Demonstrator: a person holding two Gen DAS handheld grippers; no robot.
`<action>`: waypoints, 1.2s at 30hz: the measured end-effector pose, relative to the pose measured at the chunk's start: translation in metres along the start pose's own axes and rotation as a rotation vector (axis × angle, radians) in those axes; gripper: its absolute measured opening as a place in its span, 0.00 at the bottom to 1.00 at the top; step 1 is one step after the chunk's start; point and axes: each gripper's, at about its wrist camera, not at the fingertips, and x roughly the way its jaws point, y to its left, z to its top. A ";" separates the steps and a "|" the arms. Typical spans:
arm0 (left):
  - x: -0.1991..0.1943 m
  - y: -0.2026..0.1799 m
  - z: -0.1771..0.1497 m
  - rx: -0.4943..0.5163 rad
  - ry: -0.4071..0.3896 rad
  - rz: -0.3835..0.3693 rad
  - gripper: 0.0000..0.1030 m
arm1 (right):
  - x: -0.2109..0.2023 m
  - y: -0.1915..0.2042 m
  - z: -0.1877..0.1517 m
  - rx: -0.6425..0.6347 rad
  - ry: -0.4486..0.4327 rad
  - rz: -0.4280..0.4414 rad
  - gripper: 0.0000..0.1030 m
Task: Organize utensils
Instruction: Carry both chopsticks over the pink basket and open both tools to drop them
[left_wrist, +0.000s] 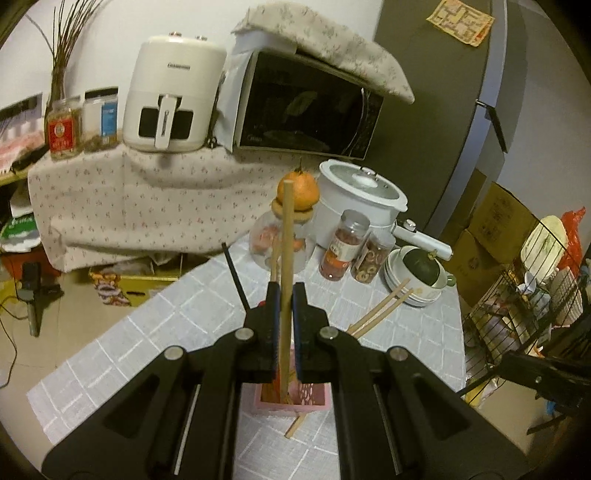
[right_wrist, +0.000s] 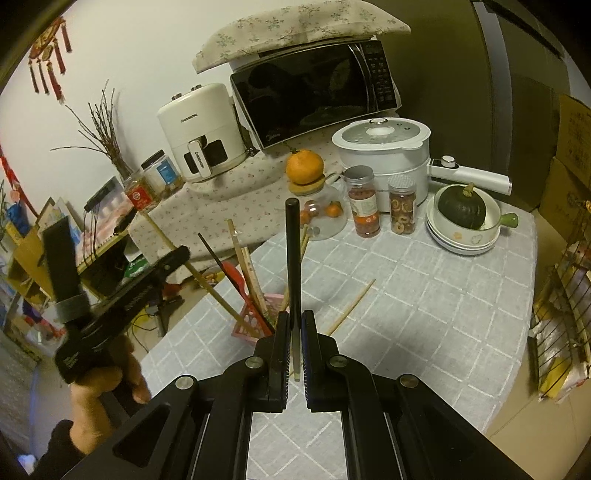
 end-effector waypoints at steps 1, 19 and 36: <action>0.003 0.001 -0.001 -0.007 0.014 -0.001 0.08 | 0.000 0.001 0.000 0.000 -0.002 0.002 0.05; -0.019 0.016 -0.006 -0.006 0.099 0.050 0.56 | 0.009 0.026 0.028 0.002 -0.119 0.056 0.06; -0.013 0.043 -0.030 -0.054 0.274 0.089 0.57 | 0.085 0.057 0.028 -0.137 -0.039 -0.093 0.06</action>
